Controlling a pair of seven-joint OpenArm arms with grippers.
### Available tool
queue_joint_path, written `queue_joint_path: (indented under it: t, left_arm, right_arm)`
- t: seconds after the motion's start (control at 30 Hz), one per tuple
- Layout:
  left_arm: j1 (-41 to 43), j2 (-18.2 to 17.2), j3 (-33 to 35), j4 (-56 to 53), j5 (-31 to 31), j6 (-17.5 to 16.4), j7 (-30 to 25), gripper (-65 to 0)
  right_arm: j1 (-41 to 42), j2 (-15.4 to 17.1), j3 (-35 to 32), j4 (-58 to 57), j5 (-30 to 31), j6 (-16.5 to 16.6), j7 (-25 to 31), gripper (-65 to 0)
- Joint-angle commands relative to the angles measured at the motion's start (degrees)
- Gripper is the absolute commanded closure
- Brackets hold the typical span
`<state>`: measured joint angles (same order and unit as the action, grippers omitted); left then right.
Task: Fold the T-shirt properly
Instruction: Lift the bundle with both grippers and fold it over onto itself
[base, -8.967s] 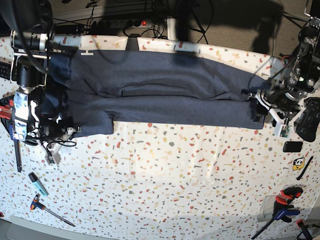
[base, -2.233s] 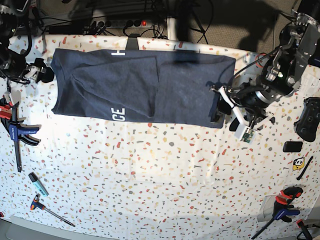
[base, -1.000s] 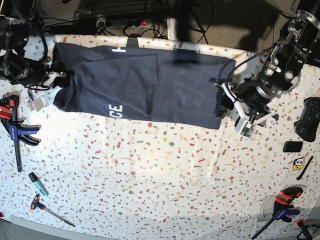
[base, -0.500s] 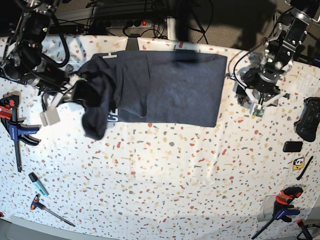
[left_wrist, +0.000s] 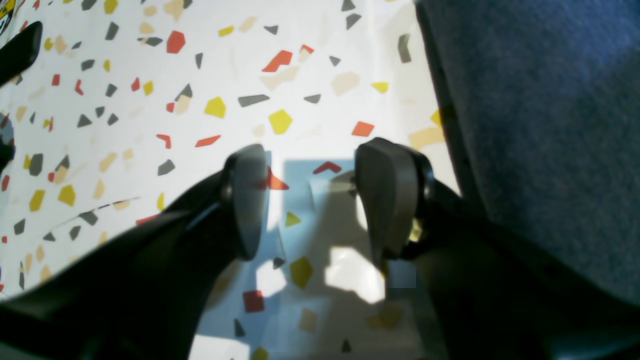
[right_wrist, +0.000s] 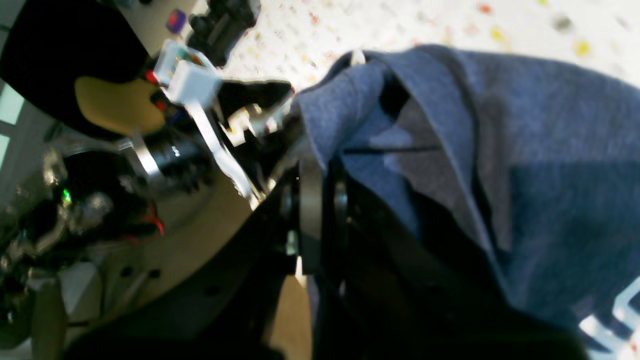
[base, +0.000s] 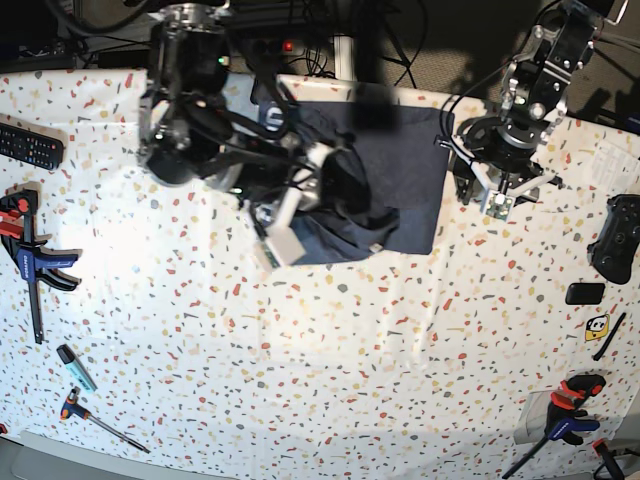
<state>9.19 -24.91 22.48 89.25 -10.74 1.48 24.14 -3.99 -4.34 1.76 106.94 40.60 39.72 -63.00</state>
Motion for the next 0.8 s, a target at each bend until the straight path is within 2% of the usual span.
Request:
queue_joint_path:
  t: [0.0,0.13,0.27,0.43,0.63,0.77]
  left_arm:
    - [0.81,-0.02,0.48,-0.28,-1.22,-2.4,4.48,-32.1]
    - [0.79,-0.02,0.48,-0.28,-1.22,-2.4,4.48,-32.2]
    - [0.79,-0.04,0.48,-0.28,-1.25,-2.4,4.48,-32.1]
    - [0.83,-0.33,0.46,1.73,-0.98,-2.4,4.52,-29.4]
    - [0.79,-5.07,0.42,9.55,-1.05,-1.92,6.49,-29.2]
    - [0.81,-9.27,0.42,13.27,-0.31,3.39,7.61,-29.2]
  right_arm:
    - [1.01,-1.25,-0.92,1.11,-0.31,0.28,1.75,0.0]
    - [1.09,-4.66,-4.13,1.05,-5.6,0.28,4.11,0.0]
    - [1.11,-4.66,-6.69,0.37,-8.52,0.28,6.91,0.0]
    - [1.11,-4.66,-10.19,-5.62,-8.72,-1.22,10.56,0.0]
    - [1.14,-4.66,-12.87,-11.23,-8.74,-1.22,17.81,0.0]
    - [1.49,-4.66,-14.38,-11.26,-8.79,-1.2,19.39,0.0]
